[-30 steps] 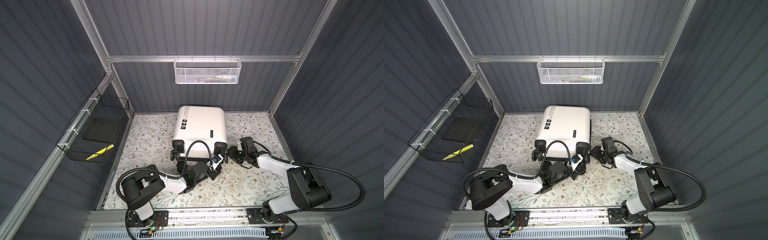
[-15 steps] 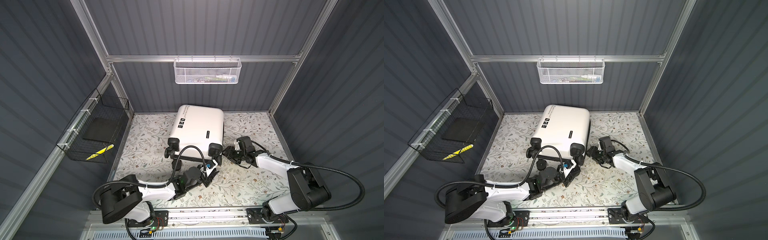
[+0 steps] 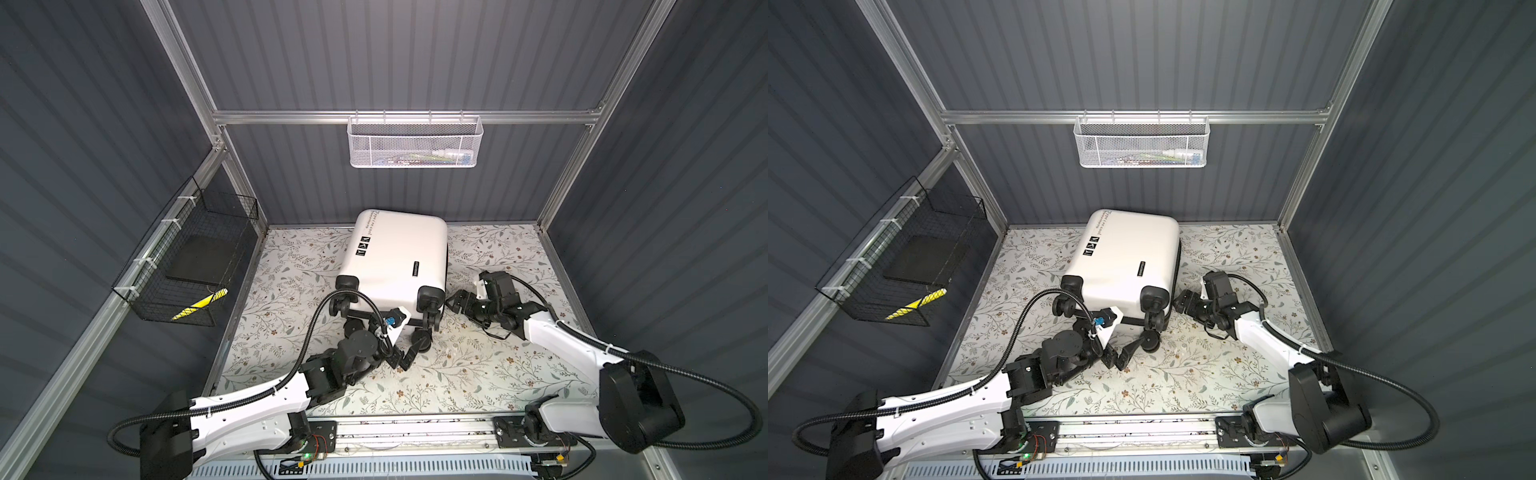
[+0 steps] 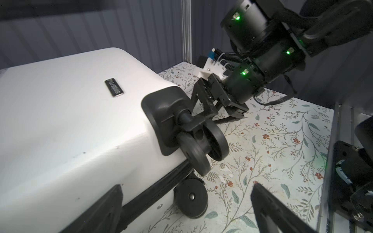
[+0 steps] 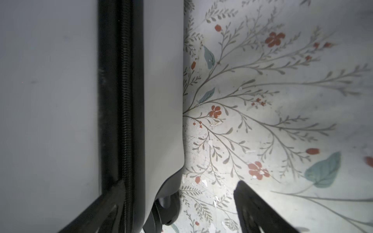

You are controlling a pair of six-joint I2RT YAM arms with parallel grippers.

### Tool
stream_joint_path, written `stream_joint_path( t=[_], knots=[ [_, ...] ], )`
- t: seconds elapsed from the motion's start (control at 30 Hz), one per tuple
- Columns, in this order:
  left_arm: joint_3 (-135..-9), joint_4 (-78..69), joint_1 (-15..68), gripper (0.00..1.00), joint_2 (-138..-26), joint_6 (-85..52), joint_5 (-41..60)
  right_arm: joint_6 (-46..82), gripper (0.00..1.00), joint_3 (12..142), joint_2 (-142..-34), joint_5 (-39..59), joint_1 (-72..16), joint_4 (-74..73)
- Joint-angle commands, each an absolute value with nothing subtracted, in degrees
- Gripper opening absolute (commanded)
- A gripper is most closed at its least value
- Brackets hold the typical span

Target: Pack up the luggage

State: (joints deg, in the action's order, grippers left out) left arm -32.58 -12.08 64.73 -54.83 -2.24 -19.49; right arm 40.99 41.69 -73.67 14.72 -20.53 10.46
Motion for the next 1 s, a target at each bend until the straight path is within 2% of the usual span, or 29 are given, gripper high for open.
stream_joint_path(
  t=[0.0,0.27,0.43,0.77,0.97],
  knots=[
    [-36.6,-5.2,64.7,1.0,-53.4,-3.9,-25.4,36.3,0.99,42.6,-70.3,11.1,-20.0,15.8],
    [-37.3,-8.5,64.7,1.0,-53.2,-12.4,-36.5,33.7,0.99,42.3,-60.4,0.8,-19.4,20.5],
    [-38.3,-6.8,64.7,1.0,-54.2,-18.5,-41.4,32.0,0.99,39.8,-54.6,1.3,-19.0,19.2],
    [-52.2,5.0,64.8,1.0,-65.9,-14.8,-27.9,35.2,0.99,35.4,-52.3,6.7,-17.7,16.3],
    [-56.8,6.3,64.8,1.0,-72.5,-19.5,-27.1,36.2,0.99,34.5,-53.6,5.0,-17.6,16.4]
  ],
)
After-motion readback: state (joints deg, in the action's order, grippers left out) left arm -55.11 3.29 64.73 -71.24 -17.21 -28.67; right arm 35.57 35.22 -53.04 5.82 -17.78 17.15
